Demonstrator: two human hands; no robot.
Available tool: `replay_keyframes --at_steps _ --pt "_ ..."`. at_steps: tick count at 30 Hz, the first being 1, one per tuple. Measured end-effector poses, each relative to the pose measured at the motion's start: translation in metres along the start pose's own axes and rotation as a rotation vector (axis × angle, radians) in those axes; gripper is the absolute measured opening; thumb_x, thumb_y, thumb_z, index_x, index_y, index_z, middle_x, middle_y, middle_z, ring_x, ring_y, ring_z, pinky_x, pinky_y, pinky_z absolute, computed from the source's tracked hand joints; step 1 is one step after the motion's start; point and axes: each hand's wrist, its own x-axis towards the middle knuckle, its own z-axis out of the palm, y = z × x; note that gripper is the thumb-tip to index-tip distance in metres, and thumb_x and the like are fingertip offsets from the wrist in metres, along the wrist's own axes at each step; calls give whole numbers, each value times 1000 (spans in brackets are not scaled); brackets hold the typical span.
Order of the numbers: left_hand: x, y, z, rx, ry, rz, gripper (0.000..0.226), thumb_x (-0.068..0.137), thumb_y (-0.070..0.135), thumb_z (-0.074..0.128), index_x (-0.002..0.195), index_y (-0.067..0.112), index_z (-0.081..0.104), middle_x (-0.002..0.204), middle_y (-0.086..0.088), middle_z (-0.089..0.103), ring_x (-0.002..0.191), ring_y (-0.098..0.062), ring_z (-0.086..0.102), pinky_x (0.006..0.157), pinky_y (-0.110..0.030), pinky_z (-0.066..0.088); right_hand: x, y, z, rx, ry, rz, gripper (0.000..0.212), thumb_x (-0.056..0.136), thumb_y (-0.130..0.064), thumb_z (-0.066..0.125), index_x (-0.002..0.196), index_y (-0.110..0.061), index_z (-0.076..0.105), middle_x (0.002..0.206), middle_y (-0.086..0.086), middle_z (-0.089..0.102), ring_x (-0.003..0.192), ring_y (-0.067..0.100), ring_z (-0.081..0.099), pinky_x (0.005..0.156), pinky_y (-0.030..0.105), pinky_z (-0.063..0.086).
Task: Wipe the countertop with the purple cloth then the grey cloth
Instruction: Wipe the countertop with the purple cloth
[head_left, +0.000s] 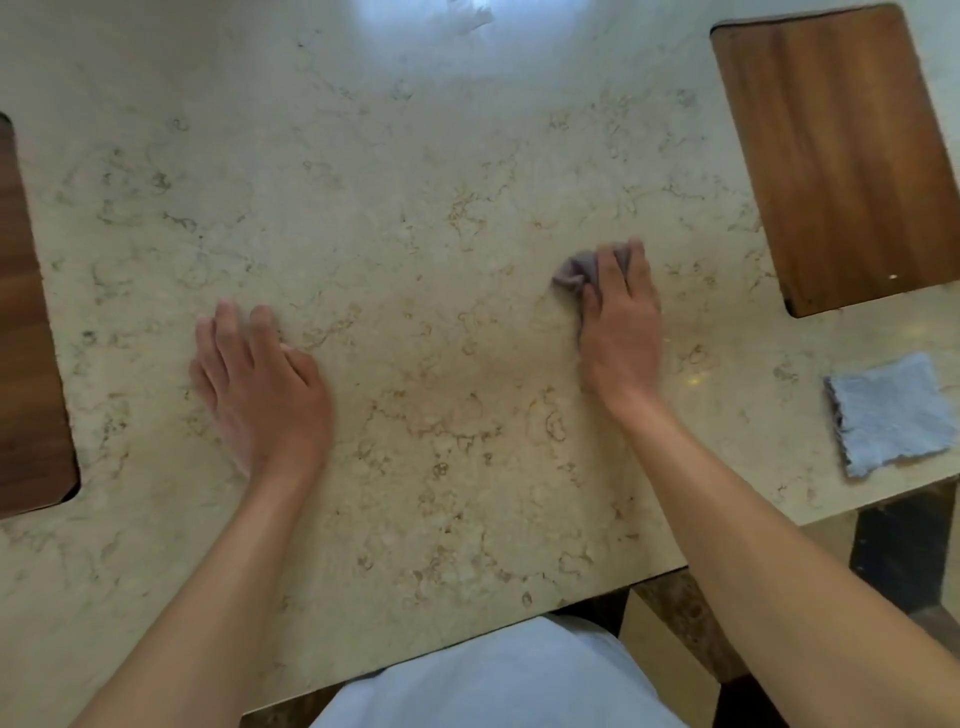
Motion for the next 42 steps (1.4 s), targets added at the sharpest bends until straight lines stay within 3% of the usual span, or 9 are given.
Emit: replay_keyframes --at_steps 3,8,12,18,23,28,33,38,42 --pt "0 1 -1 10 2 1 45 94 17 41 138 10 47 158 -18 37 149 -40 27 118 -54 21 17 -54 21 -19 67 -2 18 104 -23 51 117 -21 63 132 2 57 129 17 48 109 48 43" --pt "3 -2 0 8 -14 -4 45 94 19 43 138 11 48 158 -16 38 149 -38 27 117 -53 22 -63 -155 57 108 -205 -514 29 97 -13 59 125 -18 66 145 13 54 138 32 45 113 43 38" --pt "4 -8 0 -12 -3 18 43 96 17 44 138 12 49 158 -14 39 149 -36 29 116 -51 22 -91 -99 42 116 -255 -664 32 102 -8 59 133 -9 65 153 19 49 147 34 40 121 50 32" --pt "3 -2 1 -3 19 -4 43 95 15 43 137 10 51 157 -17 41 148 -38 31 116 -52 23 25 1 5 -124 -38 -230 35 103 -11 45 134 -2 58 137 20 55 129 37 50 106 52 46" --pt "4 -1 2 18 21 9 43 95 15 42 136 9 52 155 -18 43 146 -40 32 115 -53 24 90 -82 44 -98 119 -127 22 95 -13 51 109 -11 68 111 12 64 107 29 59 87 42 51" --pt "4 -9 5 -116 58 -8 46 95 17 36 134 7 57 153 -18 46 147 -38 34 118 -49 21 22 -165 85 -14 -68 -500 36 95 -8 57 131 -9 63 147 21 54 141 38 46 114 48 39" --pt "5 -11 4 -127 65 12 47 94 16 39 136 5 57 152 -18 48 146 -38 36 117 -50 24 -65 -92 42 100 -287 -821 34 98 -9 67 132 -8 67 151 19 51 144 36 44 118 48 38" --pt "4 -5 1 11 -7 24 49 95 22 42 142 8 46 156 -20 40 148 -40 30 117 -54 23 40 -3 0 -117 -87 -453 29 107 -14 42 130 -10 59 133 18 56 120 34 55 99 50 51" --pt "4 -1 2 59 -25 17 50 97 28 43 143 9 43 155 -20 39 147 -41 29 116 -55 24 126 -27 31 -137 120 -134 31 102 -15 38 121 -12 62 121 15 59 111 30 55 91 42 48"
